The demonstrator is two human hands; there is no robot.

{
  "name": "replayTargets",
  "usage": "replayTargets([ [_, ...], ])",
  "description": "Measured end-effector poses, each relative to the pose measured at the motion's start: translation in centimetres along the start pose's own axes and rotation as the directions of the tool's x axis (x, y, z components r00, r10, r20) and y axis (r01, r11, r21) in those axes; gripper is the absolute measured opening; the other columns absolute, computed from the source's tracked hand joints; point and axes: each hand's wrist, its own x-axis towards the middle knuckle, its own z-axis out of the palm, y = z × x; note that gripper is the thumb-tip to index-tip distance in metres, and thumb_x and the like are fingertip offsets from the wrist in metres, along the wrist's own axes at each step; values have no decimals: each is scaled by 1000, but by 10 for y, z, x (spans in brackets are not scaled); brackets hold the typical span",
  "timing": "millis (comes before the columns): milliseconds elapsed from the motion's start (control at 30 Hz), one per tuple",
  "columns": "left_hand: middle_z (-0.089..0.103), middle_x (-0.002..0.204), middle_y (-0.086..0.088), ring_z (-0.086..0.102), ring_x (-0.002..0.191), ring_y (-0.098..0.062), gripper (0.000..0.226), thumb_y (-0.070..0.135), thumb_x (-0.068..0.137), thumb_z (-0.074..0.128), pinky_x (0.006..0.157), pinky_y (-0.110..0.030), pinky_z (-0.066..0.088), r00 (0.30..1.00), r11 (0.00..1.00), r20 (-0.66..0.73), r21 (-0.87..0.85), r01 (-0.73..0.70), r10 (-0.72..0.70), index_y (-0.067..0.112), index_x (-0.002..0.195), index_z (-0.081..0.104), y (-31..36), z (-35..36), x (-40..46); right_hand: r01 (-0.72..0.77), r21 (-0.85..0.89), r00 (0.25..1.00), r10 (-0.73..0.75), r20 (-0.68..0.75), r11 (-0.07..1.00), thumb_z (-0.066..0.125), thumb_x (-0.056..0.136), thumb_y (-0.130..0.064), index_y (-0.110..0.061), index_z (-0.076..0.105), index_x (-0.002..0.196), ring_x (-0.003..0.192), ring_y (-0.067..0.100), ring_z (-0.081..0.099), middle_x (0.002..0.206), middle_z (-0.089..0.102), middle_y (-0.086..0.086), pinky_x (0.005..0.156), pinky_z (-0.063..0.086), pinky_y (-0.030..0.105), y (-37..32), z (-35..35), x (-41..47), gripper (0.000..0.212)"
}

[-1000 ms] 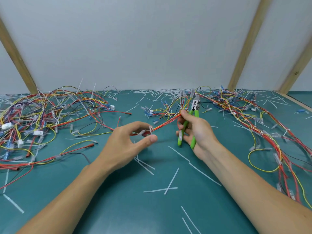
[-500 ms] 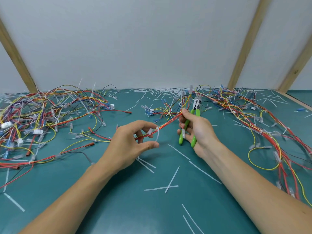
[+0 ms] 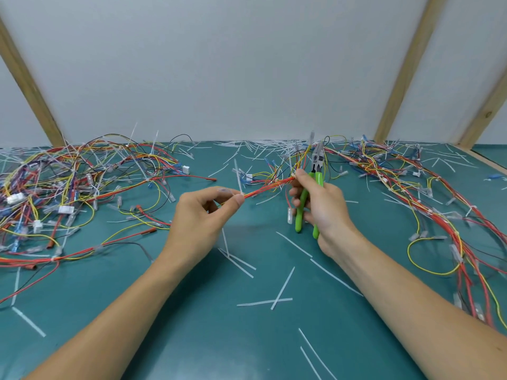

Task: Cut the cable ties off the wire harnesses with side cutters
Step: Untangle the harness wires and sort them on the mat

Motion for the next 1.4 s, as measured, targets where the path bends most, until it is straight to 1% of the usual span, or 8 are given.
replayTargets([
  [333, 58, 66, 4, 37, 53, -10, 8, 15, 92, 69, 50, -20, 29, 972, 936, -31, -277, 215, -232, 14, 94, 77, 1, -2, 3, 554, -127, 832, -548, 85, 823, 67, 93, -28, -18, 65, 72, 53, 21, 52, 58, 61, 1, 52, 44, 40, -9, 18, -37, 23],
  [533, 73, 100, -12, 67, 88, -26, 50, -16, 92, 44, 84, -29, 56, 966, 879, 215, -422, 222, -141, 9, 135, 53, 12, -4, 1, 487, -232, 859, -414, 301, 842, 68, 94, -16, -19, 70, 91, 55, 3, 62, 68, 72, -6, 58, 44, 19, 9, 29, -48, 5],
  [667, 72, 121, 1, 65, 111, -17, 56, -17, 97, 42, 100, -27, 48, 965, 997, 249, -24, -79, 82, 14, 143, 45, 16, 1, -7, 438, -245, 898, -405, 175, 865, 79, 90, -22, -19, 71, 84, 65, -2, 64, 70, 71, -16, 64, 44, 11, 9, 26, -39, 11],
  [900, 44, 153, 18, 39, 141, 0, 69, -5, 100, 46, 109, -20, 37, 930, 965, 309, 102, -242, 201, 27, 157, 22, 16, 7, -14, 170, -95, 985, -165, 57, 981, 78, 86, -5, -18, 61, 78, 49, 13, 45, 61, 54, 1, 49, 45, 29, 6, 22, -26, 22],
  [1000, 50, 146, 19, 46, 134, 2, 67, 12, 96, 61, 97, -12, 40, 963, 937, 210, 269, -221, 167, 30, 153, 31, 11, -2, -9, 122, 50, 992, -121, -25, 991, 72, 87, -1, -20, 57, 77, 47, 11, 44, 60, 53, -3, 50, 43, 30, -3, 16, -19, 26],
  [1167, 68, 73, 18, 64, 80, -9, 21, 53, 93, 57, 78, -34, 51, 962, 762, 264, 637, -116, -73, 36, 95, 71, 5, -13, -4, 25, 289, 991, 15, -136, 957, 58, 91, -1, -16, 54, 78, 47, 10, 43, 57, 48, -2, 48, 43, 26, -17, -6, 3, 20],
  [1300, 63, 70, 8, 49, 59, -10, 29, 42, 98, 59, 62, -27, 43, 922, 931, 386, 346, -118, -27, 29, 75, 74, 13, -9, -6, -58, 278, 975, 115, -192, 959, 54, 91, -5, -13, 53, 75, 41, 12, 47, 54, 48, 0, 50, 43, 28, -18, -23, 14, 18],
  [1400, 70, 81, 4, 62, 74, -9, 33, 39, 95, 53, 67, -22, 47, 890, 998, 453, 56, 30, -52, 20, 75, 69, 21, -5, -8, -87, 334, 973, 152, -176, 939, 55, 95, -4, -12, 56, 86, 50, 13, 51, 62, 52, 3, 53, 49, 29, -18, -27, 20, 12],
])
